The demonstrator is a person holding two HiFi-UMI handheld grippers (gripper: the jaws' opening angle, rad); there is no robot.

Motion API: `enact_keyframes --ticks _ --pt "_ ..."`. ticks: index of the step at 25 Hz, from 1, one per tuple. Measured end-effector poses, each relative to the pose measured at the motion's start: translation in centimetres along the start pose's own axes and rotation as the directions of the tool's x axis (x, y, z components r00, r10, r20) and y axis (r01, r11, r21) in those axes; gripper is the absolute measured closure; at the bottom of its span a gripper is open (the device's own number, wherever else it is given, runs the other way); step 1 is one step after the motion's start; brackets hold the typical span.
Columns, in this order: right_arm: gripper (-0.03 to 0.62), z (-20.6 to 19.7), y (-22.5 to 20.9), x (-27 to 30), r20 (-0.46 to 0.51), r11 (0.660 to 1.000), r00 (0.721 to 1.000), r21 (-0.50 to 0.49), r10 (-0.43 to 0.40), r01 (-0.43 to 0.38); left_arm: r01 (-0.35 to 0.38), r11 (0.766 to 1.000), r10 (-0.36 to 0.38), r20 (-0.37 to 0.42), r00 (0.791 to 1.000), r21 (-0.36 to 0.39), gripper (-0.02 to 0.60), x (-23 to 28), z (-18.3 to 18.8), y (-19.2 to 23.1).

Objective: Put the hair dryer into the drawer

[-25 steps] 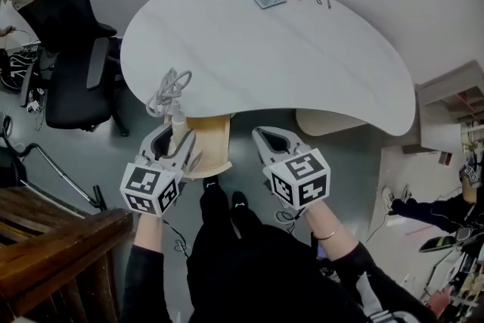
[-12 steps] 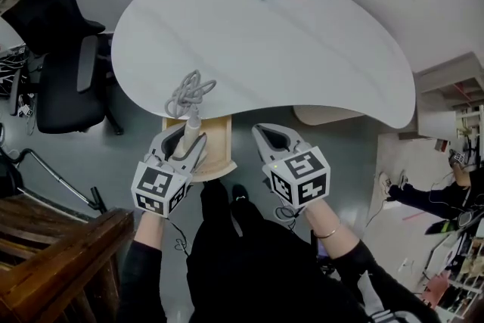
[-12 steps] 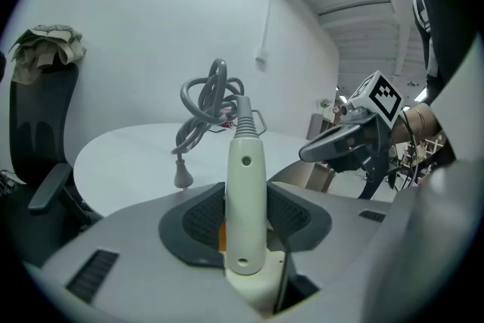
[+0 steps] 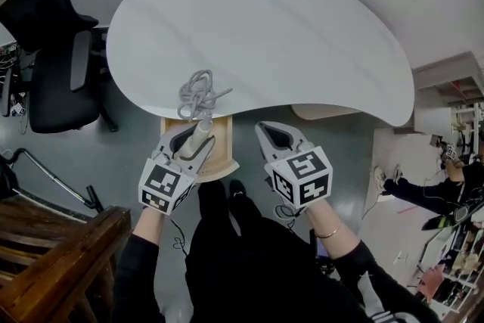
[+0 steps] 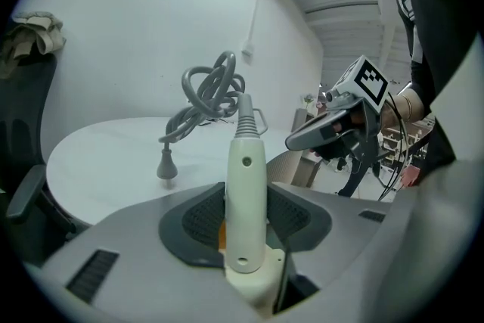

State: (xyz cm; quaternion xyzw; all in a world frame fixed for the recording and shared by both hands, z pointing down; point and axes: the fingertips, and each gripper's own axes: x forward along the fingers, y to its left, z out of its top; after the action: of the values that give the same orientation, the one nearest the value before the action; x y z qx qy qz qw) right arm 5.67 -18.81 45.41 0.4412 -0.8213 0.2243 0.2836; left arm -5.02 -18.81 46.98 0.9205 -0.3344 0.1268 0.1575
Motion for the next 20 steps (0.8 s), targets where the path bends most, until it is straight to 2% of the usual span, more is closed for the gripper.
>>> enact_keyframes --ticks 11,20 --pt "0.591 -0.6 0.4 1.0 -0.033 1.0 0.999 0.002 -0.01 0.01 0.072 0.997 -0.074 -0.067 0.995 -0.026 0.405 0.9 -3.3 -0.3" --pt "0.591 -1.3 1.2 1.8 -0.06 1.0 0.998 0.0 0.0 0.0 0.116 0.993 -0.112 -0.157 0.981 0.015 0.405 1.1 -6.3 -0.2"
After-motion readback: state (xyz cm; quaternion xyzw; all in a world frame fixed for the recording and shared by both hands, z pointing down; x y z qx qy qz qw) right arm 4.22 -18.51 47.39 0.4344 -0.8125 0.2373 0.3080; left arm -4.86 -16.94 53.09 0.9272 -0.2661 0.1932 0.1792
